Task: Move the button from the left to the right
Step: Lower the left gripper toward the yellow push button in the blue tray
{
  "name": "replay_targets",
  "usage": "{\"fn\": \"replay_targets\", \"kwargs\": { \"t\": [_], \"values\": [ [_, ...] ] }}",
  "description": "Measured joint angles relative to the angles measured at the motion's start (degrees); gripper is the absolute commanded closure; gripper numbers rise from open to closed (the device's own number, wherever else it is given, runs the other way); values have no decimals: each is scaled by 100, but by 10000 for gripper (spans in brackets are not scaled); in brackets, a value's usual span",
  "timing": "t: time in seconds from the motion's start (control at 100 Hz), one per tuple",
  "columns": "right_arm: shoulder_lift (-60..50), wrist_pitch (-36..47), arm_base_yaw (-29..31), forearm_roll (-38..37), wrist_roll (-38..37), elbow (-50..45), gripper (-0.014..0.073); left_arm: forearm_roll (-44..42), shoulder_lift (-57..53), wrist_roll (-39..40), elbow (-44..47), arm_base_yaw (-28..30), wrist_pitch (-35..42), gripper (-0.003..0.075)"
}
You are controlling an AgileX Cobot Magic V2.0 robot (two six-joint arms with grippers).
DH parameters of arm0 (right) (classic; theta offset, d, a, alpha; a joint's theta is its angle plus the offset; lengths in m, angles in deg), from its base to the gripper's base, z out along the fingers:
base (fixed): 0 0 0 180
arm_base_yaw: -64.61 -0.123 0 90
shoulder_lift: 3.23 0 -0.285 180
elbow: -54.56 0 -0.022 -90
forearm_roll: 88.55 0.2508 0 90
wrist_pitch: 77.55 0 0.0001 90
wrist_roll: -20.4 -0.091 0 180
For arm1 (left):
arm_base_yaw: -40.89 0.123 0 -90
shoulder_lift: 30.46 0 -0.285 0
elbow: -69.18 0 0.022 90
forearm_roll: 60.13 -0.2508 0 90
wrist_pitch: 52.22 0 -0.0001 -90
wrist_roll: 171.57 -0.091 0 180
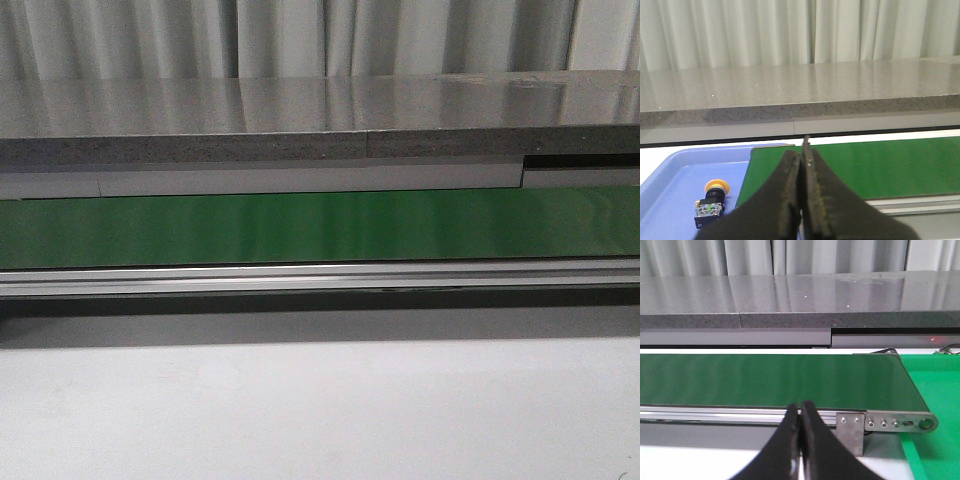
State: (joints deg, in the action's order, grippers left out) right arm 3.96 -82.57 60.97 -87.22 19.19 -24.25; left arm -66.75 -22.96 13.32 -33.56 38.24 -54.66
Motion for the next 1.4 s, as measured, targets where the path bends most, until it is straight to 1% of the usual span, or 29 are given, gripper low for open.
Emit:
{"fn": "replay_targets", "kwargs": {
  "t": [0.63, 0.75, 0.84, 0.94, 1.15, 1.401],
  "values": [
    [0, 0, 0, 0, 0, 0, 662, 0, 0, 0, 0, 0, 63, 740],
    [0, 0, 0, 0, 0, 0, 662, 227, 0, 0, -25, 0, -53, 740],
    [0, 0, 0, 0, 0, 0, 662, 321, 40, 0, -245, 0, -520, 740],
    [0, 0, 0, 0, 0, 0, 662, 382, 402, 0, -774, 0, -1018, 740],
    [0, 0, 0, 0, 0, 0, 662, 417, 1833, 0, -2167, 0, -2053, 740],
    [0, 0, 0, 0, 0, 0, 662, 432, 3711, 0, -3834, 0, -3846, 740]
  ]
}}
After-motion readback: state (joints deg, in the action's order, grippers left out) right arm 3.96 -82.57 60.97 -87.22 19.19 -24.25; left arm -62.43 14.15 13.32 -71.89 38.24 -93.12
